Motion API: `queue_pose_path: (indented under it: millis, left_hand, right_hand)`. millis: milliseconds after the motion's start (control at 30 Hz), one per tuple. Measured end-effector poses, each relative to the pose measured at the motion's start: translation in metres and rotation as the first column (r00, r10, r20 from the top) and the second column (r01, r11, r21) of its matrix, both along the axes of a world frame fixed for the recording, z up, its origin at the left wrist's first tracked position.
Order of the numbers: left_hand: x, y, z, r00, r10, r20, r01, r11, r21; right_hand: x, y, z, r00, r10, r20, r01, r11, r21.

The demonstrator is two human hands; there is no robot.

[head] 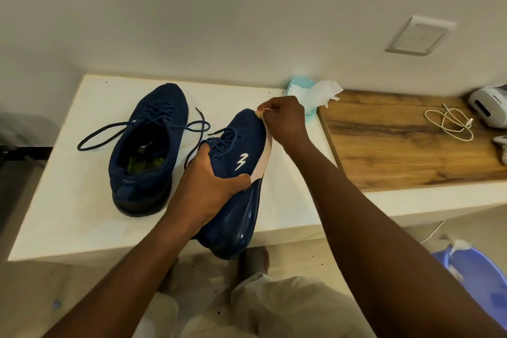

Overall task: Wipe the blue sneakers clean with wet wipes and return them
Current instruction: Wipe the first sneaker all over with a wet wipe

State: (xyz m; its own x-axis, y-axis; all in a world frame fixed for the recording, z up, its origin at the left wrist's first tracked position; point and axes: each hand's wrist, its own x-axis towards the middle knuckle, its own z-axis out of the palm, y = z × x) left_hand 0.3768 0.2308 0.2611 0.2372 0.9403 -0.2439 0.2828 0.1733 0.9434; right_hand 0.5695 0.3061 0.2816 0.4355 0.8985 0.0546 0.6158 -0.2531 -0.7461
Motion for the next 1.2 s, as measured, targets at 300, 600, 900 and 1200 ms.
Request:
queue_pose_path:
  millis: [300, 600, 900, 1200]
  left_hand:
    - [-0.004, 0.0, 0.0, 0.998, 0.052, 0.019, -0.053, 0.999, 0.008]
    - [-0.005, 0.002, 0.003, 0.999, 0.045, 0.022, -0.044, 0.999, -0.03]
    - [-0.001, -0.011, 0.02, 0.95, -0.053, -0.308, 0.138, 0.955, 0.261]
    - [0.014, -0.039, 0.02, 0.664, -0.108, -0.74, 0.486, 0.814, 0.318]
  right_hand:
    - [-0.006, -0.052, -0.011, 0.999, -0.054, -0.006, 0.054, 0.998, 0.022]
    - [-0.057, -0.133, -0.016, 0.99, -0.028, -0.138, 0.032, 0.999, 0.027]
    - [-0.034, -0.138, 0.016, 0.391, -0.079, -0.917, 0.124, 0.992, -0.032]
    - [-0.017, -0.143, 0.015, 0.189, -0.025, -0.982, 0.087, 0.996, -0.009]
